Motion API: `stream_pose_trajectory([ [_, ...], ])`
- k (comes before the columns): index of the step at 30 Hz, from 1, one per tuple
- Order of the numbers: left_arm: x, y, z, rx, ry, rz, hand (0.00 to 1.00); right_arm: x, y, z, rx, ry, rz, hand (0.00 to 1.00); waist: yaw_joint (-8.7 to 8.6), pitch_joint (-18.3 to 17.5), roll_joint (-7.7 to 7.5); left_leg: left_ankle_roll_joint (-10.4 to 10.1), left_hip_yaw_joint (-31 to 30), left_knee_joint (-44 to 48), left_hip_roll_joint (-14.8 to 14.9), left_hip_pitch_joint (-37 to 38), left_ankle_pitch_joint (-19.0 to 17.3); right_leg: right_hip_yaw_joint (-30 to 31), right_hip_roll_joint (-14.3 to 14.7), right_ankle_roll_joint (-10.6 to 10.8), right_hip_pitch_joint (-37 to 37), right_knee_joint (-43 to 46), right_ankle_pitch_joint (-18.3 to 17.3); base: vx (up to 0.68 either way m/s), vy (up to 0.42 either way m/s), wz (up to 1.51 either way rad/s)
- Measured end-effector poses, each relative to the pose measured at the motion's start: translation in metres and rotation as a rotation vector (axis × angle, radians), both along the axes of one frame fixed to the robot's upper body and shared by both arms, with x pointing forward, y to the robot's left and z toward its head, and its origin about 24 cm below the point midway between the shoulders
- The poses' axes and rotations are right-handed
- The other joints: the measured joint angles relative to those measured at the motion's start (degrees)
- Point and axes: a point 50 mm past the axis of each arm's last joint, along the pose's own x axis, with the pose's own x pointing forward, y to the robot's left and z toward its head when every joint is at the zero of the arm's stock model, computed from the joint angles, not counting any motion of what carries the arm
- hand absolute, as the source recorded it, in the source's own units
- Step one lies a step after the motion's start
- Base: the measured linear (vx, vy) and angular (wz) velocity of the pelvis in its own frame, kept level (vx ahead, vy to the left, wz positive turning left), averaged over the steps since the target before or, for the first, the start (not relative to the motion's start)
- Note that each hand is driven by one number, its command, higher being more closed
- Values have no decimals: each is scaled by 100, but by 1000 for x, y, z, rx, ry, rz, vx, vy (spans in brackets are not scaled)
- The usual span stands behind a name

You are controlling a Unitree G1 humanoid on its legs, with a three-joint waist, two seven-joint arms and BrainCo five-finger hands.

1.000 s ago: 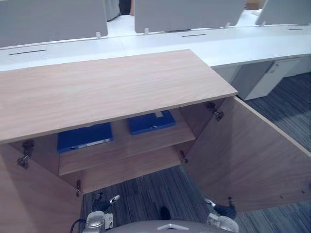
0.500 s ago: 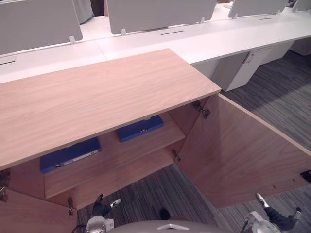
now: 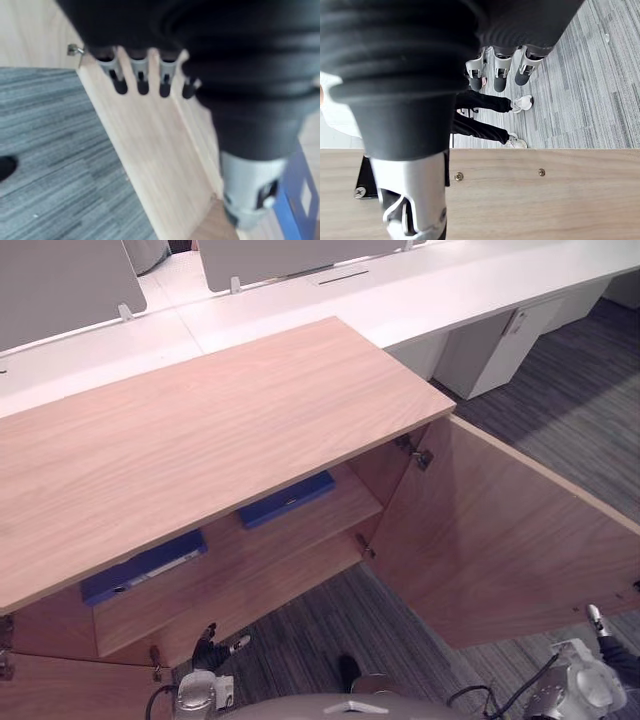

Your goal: Walk over to the cabinet, pick up the folder, carry it to the office cabinet, place the folder inside the office cabinet, then close the office cabinet door

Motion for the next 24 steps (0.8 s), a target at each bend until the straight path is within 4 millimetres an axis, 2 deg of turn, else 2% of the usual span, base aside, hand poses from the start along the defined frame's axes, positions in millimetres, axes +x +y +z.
stream_pose_trajectory([
  [3,-8,3,-2,9,23,-8,0,-1,-13,4,-10,5,2,0,-35,-62,136,10,-98,-1,-13,-27,7,-83,-35,18,51,-84,16,-21,-18,17],
  [5,-13,4,-5,10,45,-13,0,1,-19,5,-2,2,0,0,-55,-58,175,19,-136,-5,-21,-31,13,-130,-50,22,61,-120,24,-26,-13,11],
  [11,-19,4,-7,9,66,-13,0,5,-32,12,-2,-19,-9,0,-105,-50,199,30,-250,-16,-52,-83,22,-200,-67,41,151,-348,124,-10,-13,7],
  [17,-20,12,-8,30,81,-45,0,17,-47,20,-23,47,114,0,-177,6,295,39,-426,-13,-118,-120,27,-305,-126,55,255,-485,171,-9,-5,6],
  [24,-22,13,-8,24,81,-66,0,33,-50,27,-86,178,270,0,-191,27,306,40,-437,-8,-137,-128,27,-316,-146,70,272,-577,218,-56,-15,2],
])
